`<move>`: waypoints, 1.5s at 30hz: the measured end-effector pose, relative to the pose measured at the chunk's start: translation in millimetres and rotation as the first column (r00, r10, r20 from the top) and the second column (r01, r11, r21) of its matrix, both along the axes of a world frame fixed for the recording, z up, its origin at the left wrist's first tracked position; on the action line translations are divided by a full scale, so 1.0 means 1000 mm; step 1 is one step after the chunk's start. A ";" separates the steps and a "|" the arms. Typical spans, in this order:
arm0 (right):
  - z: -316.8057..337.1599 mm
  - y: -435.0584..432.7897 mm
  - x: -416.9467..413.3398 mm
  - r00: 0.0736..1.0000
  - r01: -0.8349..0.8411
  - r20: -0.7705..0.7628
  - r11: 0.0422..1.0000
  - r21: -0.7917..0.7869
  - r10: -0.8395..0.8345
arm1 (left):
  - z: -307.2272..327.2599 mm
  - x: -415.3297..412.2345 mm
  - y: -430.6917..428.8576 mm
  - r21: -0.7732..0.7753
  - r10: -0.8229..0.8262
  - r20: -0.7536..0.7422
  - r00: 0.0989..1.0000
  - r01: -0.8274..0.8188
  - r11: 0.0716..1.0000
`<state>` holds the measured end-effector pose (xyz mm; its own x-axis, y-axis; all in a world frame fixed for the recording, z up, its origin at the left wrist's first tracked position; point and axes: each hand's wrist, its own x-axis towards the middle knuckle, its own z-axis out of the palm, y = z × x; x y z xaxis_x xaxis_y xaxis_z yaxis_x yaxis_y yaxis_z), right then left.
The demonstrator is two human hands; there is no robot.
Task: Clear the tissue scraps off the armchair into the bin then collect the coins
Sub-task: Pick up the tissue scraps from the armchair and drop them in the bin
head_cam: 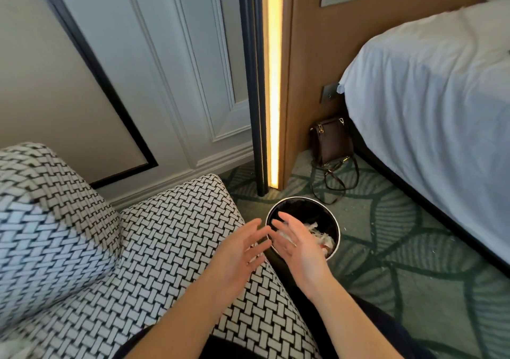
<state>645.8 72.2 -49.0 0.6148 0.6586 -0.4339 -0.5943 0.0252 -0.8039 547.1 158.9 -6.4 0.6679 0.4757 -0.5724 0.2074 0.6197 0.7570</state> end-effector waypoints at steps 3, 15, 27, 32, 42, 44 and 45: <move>0.023 0.001 -0.031 0.985 -0.105 0.126 0.991 -0.083 0.115 | 0.022 -0.039 0.003 0.039 0.052 0.045 0.998 -0.054 0.998; 0.089 0.047 -0.162 0.861 -0.345 0.357 0.931 -0.114 0.363 | 0.064 -0.233 0.021 0.320 0.327 0.080 0.942 -0.335 0.886; 0.069 0.102 -0.294 0.679 -0.633 0.404 0.768 -0.102 0.613 | 0.008 -0.367 0.026 0.522 0.670 -0.189 0.718 -0.504 0.688; 0.039 0.104 -0.303 0.537 -0.673 0.496 0.701 -0.235 0.682 | -0.013 -0.364 0.037 0.544 0.582 -0.303 0.754 -0.365 0.756; 0.015 0.116 -0.306 0.447 -0.698 0.454 0.618 -0.362 0.771 | -0.069 -0.336 0.067 0.646 0.412 -0.680 0.606 0.229 0.728; 0.014 0.118 -0.307 0.446 -0.696 0.448 0.615 -0.370 0.775 | -0.073 -0.337 0.063 0.687 0.432 -0.640 0.635 0.222 0.692; 0.014 0.119 -0.307 0.449 -0.698 0.439 0.612 -0.372 0.779 | -0.075 -0.338 0.060 0.713 0.450 -0.611 0.652 0.205 0.670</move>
